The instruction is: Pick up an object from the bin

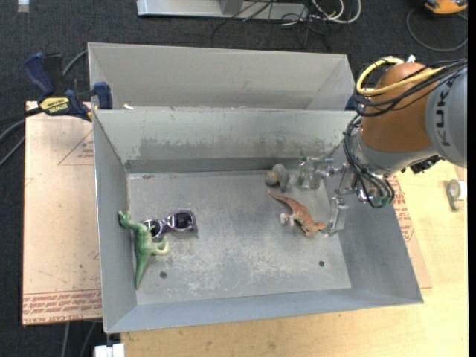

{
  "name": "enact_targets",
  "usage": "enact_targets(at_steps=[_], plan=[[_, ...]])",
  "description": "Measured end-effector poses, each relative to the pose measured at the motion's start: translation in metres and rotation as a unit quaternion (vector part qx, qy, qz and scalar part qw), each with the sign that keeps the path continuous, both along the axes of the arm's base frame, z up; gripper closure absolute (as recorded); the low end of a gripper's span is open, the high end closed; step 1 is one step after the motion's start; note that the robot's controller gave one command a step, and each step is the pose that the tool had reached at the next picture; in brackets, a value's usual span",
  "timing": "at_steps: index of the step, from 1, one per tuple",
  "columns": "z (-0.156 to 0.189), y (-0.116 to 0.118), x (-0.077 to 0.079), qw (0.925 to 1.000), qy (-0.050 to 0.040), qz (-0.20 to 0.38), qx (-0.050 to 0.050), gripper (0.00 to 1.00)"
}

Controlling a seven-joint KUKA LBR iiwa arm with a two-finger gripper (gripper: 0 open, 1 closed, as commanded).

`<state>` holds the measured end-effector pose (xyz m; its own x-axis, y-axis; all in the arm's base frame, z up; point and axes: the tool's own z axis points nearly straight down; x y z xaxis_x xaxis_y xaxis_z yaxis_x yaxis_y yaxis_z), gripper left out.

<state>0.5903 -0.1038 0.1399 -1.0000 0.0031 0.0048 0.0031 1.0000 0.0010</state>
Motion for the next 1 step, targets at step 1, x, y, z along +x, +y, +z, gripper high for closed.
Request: enact_targets(at_steps=[1], plan=[[0.0049,0.0006,0.0014,1.0,-0.0033,0.002,0.0,0.0]])
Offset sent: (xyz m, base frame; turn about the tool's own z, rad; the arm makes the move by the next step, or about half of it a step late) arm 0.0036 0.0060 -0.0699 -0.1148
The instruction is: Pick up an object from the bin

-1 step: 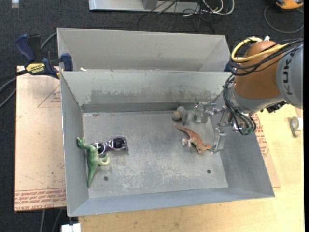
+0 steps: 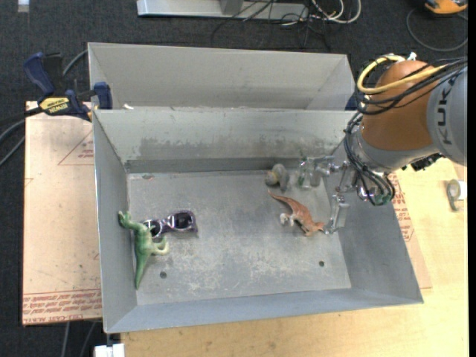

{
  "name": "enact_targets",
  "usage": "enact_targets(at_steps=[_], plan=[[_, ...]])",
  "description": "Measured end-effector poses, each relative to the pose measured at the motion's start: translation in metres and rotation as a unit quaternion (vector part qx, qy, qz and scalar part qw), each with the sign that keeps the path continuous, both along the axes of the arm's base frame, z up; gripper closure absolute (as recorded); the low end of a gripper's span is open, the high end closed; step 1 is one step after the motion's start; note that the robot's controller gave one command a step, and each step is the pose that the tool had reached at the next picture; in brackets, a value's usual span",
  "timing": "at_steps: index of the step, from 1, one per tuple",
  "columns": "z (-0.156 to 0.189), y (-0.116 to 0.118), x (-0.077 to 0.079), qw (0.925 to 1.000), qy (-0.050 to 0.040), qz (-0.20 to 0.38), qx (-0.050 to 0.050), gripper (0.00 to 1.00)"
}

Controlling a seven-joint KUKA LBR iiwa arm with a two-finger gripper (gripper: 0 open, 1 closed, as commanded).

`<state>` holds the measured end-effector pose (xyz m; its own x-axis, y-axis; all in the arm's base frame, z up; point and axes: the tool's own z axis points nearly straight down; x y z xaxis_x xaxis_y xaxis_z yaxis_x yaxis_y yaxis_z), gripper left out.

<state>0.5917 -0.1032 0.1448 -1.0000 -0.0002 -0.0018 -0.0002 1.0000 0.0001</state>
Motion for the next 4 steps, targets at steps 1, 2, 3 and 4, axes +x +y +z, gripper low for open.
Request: enact_targets(at_steps=[1,2,3,4], plan=[[-0.078,0.007,0.002,0.9984,0.0036,0.056,0.001,0.0],[-0.075,0.011,0.016,1.0,-0.0009,0.001,0.0,1.0],[-0.075,0.011,0.016,1.0,-0.0009,0.001,0.0,1.0],[0.026,0.024,0.022,1.0,-0.0004,0.006,0.0,1.0]])
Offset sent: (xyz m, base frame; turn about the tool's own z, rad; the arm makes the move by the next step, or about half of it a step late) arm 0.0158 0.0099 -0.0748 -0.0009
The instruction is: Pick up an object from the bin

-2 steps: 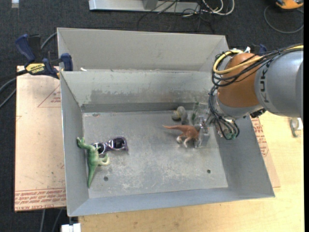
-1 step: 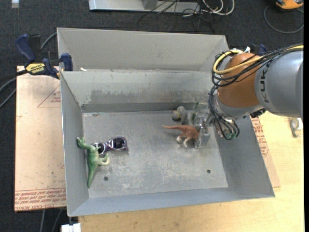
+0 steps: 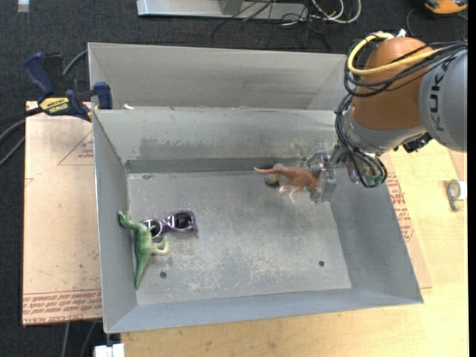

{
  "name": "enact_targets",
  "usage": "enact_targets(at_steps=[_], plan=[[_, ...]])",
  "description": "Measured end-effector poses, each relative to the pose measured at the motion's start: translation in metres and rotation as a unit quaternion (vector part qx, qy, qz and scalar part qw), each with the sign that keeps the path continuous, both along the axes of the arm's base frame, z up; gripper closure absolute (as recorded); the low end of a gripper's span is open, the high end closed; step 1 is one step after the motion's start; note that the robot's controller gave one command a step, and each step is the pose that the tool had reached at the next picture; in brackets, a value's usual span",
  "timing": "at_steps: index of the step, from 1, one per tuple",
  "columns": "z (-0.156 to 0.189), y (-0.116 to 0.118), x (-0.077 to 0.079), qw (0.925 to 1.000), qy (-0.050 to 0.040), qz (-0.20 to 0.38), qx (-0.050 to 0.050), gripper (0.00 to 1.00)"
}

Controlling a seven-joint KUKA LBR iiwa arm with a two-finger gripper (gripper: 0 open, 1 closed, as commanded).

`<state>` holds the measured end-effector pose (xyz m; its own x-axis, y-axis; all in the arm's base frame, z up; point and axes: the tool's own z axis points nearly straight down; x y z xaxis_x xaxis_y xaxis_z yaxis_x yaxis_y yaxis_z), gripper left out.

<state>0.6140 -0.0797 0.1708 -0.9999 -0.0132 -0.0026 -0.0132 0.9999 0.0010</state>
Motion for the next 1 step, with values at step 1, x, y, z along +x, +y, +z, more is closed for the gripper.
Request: enact_targets(at_steps=[1], plan=[[0.0574,0.0112,0.0277,0.997,-0.0052,0.077,-0.001,1.0]])
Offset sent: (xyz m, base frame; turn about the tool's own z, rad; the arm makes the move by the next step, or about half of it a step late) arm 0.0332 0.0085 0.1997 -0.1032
